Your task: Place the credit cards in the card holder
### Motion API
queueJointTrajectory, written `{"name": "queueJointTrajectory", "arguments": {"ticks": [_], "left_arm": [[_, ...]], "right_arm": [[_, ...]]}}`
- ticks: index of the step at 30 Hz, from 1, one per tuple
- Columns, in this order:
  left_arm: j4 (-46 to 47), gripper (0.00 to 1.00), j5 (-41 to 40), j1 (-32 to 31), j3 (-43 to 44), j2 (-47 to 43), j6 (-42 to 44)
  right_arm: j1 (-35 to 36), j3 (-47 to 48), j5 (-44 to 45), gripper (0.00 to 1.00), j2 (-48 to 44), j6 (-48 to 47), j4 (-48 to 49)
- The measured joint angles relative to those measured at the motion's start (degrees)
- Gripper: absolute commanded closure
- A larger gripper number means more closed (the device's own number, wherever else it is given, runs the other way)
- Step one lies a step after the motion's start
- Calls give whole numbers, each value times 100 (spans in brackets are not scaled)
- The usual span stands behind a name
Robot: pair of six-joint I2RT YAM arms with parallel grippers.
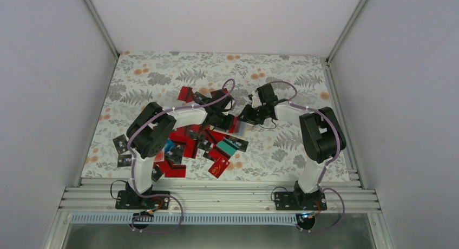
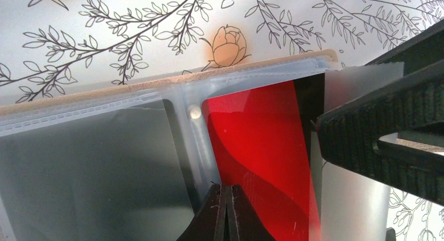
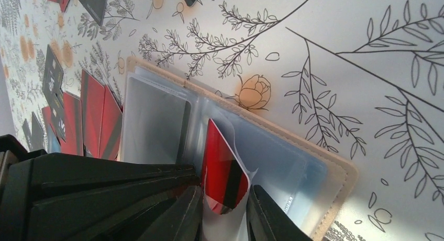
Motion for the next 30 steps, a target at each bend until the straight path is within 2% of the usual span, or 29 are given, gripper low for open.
{"name": "queueJointTrajectory", "arguments": {"ticks": [13,15,17,19,30], "left_arm": [[-509,97,-31,-50,9,-544,13],[-509,90,-70,-52,0,-767,42],[-437,79,-122,-52,-66,-1025,107],[-350,74,-160,-52,-177,-1257,160],[459,63,138,-55,-1200,-1416,304]], "right_arm": [[170,509,514,76,52,0,-584],[177,575,570,76,98,-2,-673],[186,649,616,76,164,-2,-763],[208,710,675,76,232,0,-828],[352,861,726,85,358,28,-981]]}}
